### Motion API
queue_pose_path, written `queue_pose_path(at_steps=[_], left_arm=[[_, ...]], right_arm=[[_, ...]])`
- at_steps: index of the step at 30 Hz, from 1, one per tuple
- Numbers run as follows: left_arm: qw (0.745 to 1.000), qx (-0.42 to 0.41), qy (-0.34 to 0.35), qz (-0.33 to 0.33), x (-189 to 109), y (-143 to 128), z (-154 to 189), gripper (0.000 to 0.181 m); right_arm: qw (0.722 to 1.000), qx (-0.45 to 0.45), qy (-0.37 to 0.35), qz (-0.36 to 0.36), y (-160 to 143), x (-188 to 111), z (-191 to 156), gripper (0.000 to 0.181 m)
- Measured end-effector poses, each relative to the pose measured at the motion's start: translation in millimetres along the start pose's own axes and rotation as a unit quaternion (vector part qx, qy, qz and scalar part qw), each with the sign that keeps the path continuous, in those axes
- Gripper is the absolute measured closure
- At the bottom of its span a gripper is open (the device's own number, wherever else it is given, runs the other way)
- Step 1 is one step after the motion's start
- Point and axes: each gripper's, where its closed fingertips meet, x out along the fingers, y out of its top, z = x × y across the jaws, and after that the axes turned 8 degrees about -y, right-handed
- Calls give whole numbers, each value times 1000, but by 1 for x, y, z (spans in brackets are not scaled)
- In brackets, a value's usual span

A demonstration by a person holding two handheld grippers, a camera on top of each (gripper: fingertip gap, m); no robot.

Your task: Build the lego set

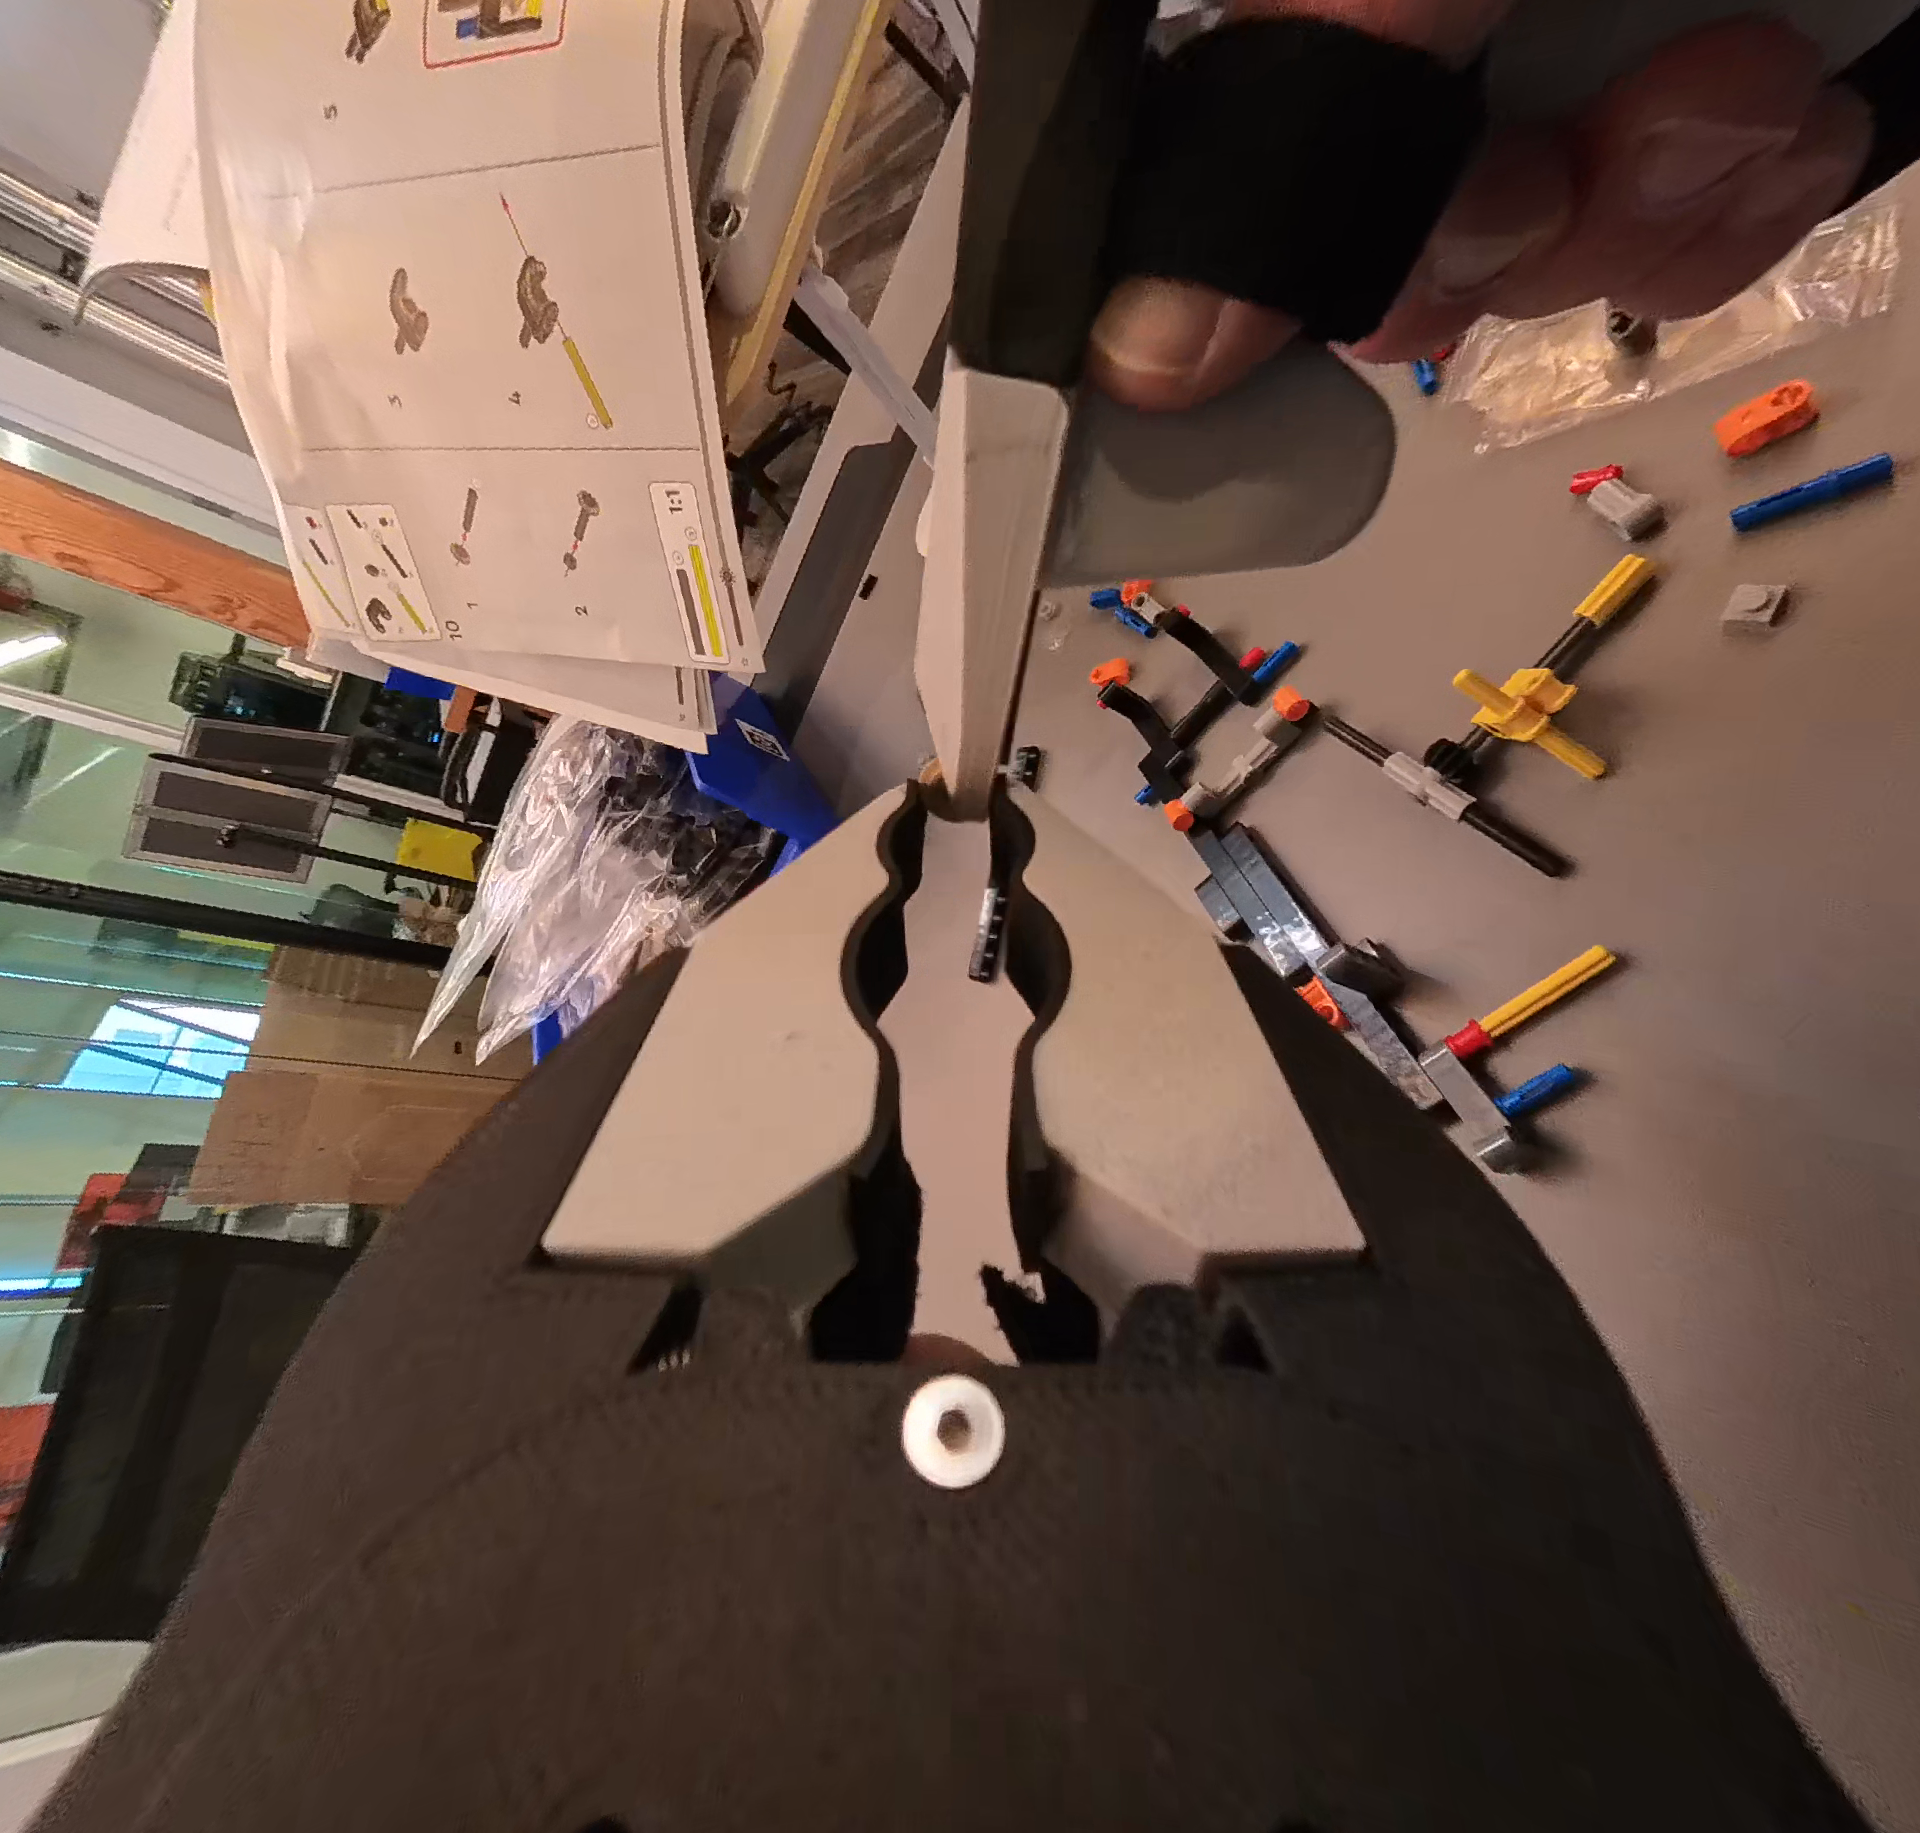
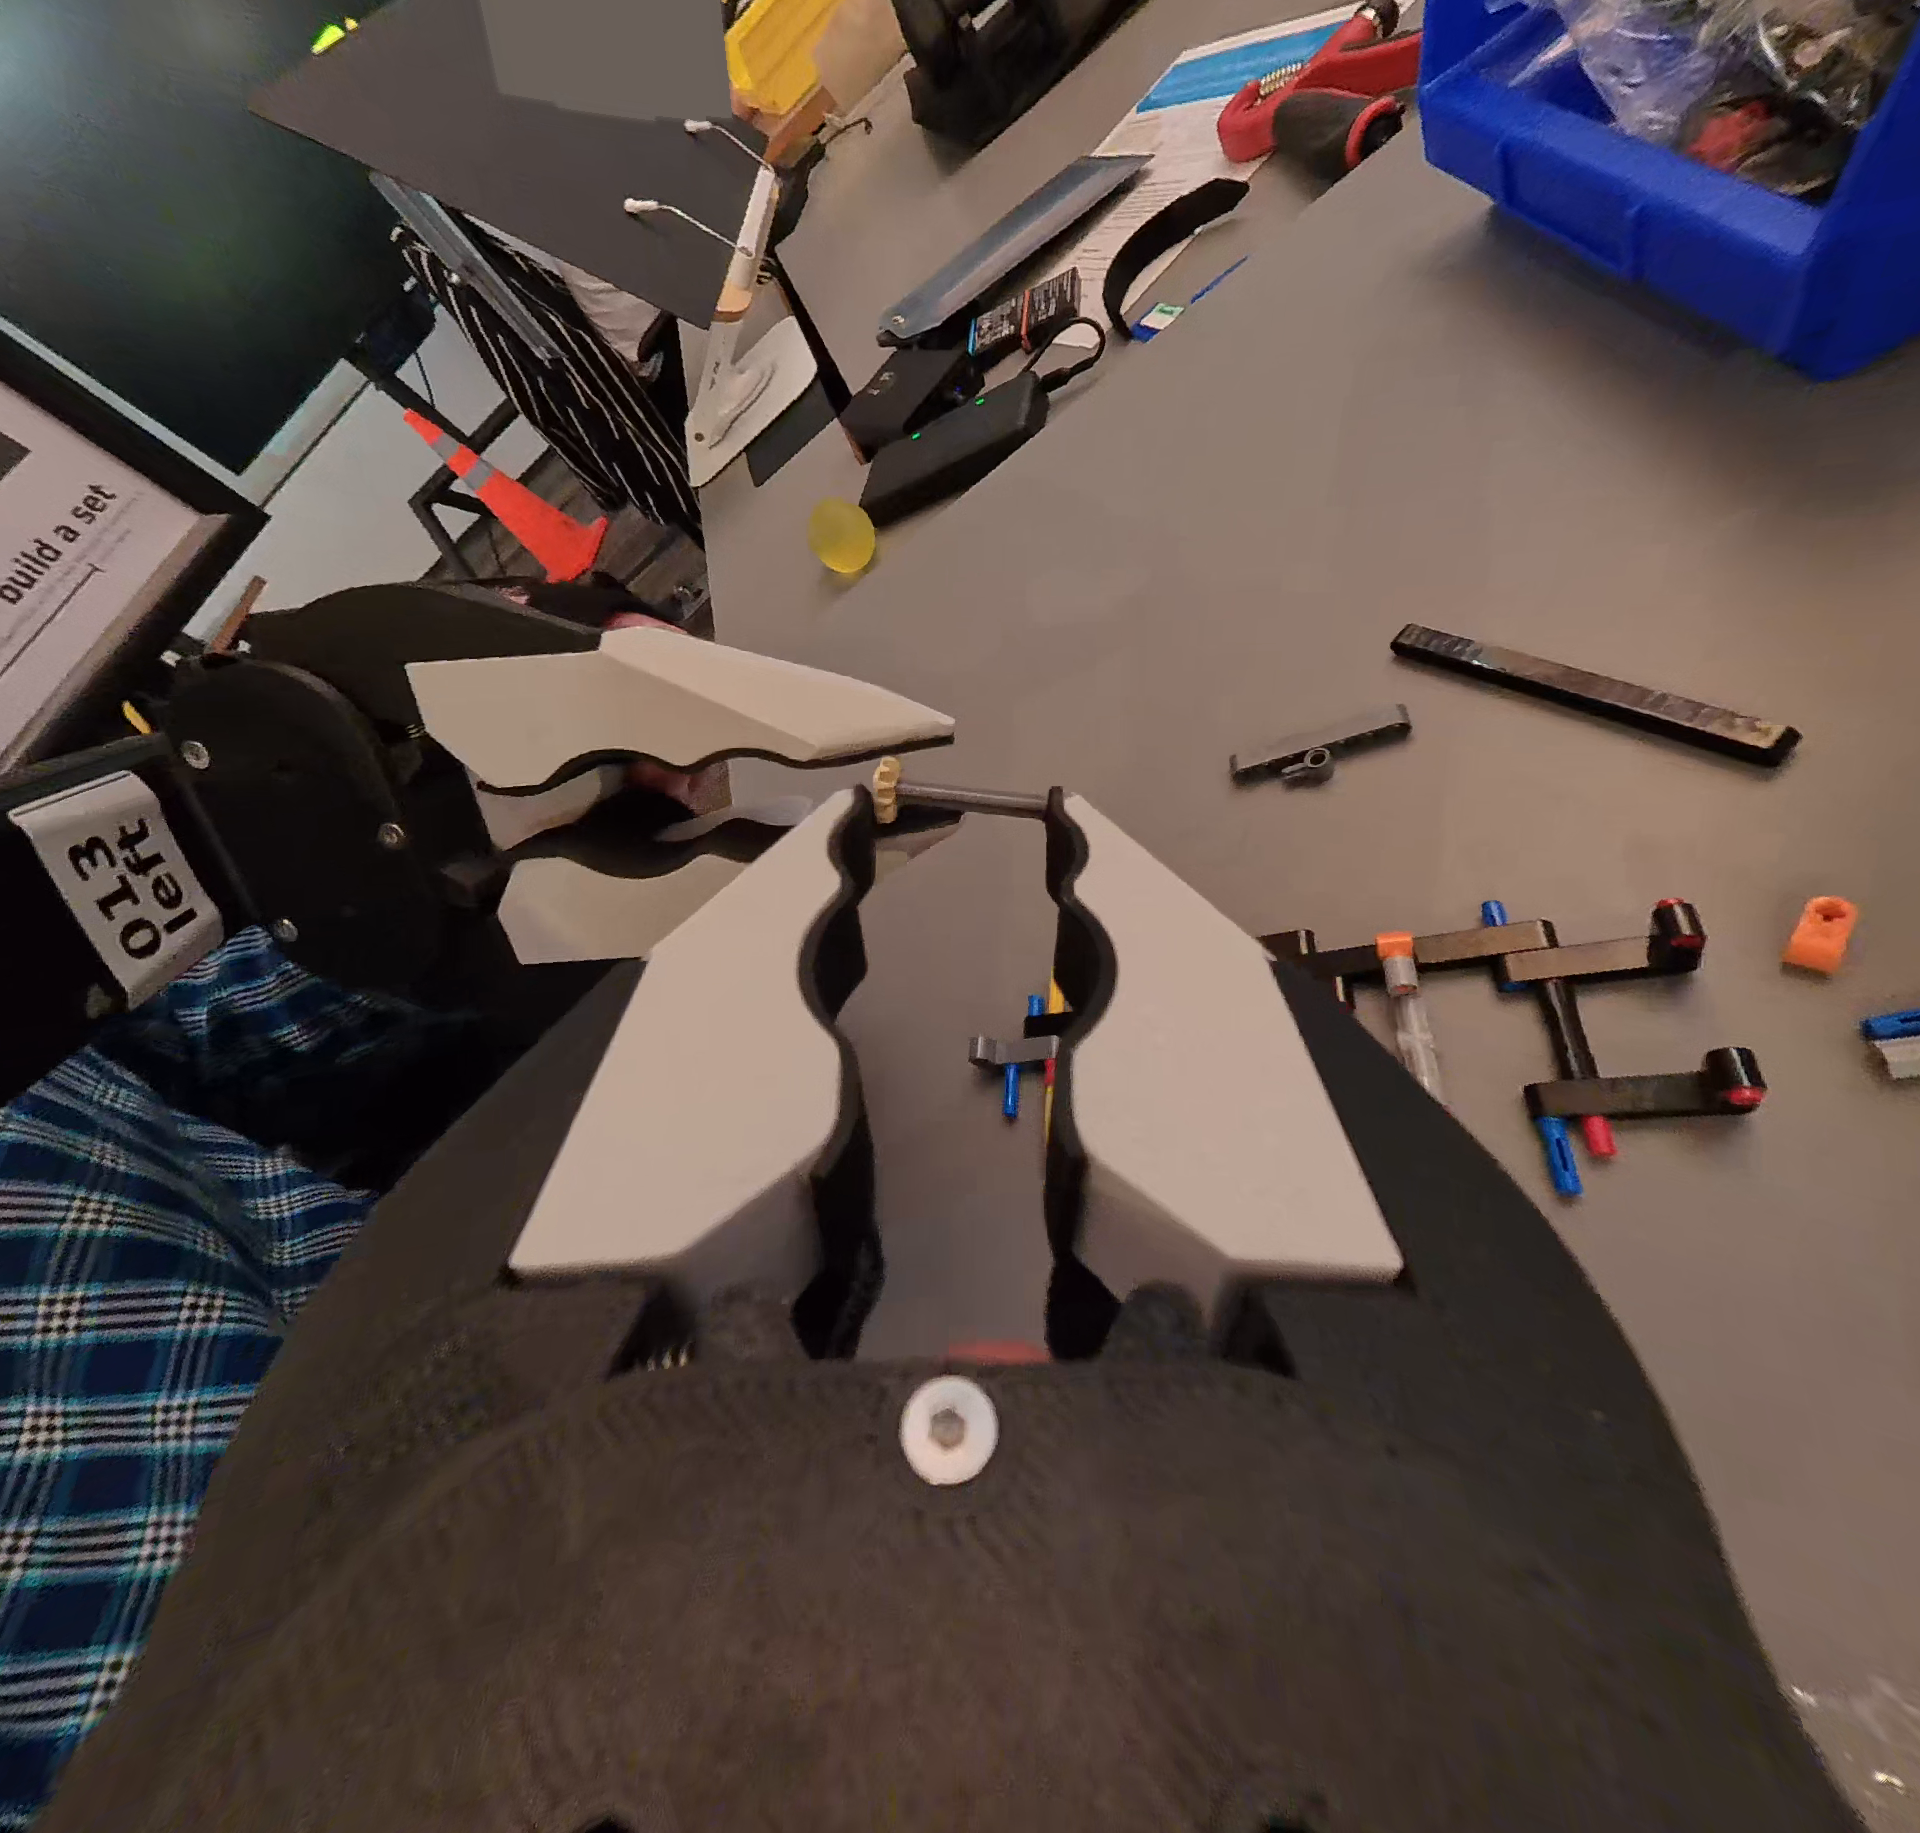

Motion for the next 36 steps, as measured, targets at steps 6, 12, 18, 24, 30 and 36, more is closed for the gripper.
queue_pose_path(at_steps=[6,12,18,24,30,36], left_arm=[[999,-30,-31,24,-3,6,2,168],[957,-193,-171,136,-24,11,4,152],[881,-314,-260,242,-39,28,-9,150],[849,-330,-306,276,-45,36,-1,157],[830,-328,-334,304,-53,43,3,174],[814,-335,-344,326,-60,48,-1,178]], right_arm=[[999,14,43,12,2,-4,-5,151],[993,-1,109,38,9,-18,-12,151],[984,-83,156,23,2,-25,-31,151],[975,-127,178,25,2,-28,-42,151],[969,-153,191,27,2,-31,-47,146],[966,-162,200,24,1,-32,-49,153]])
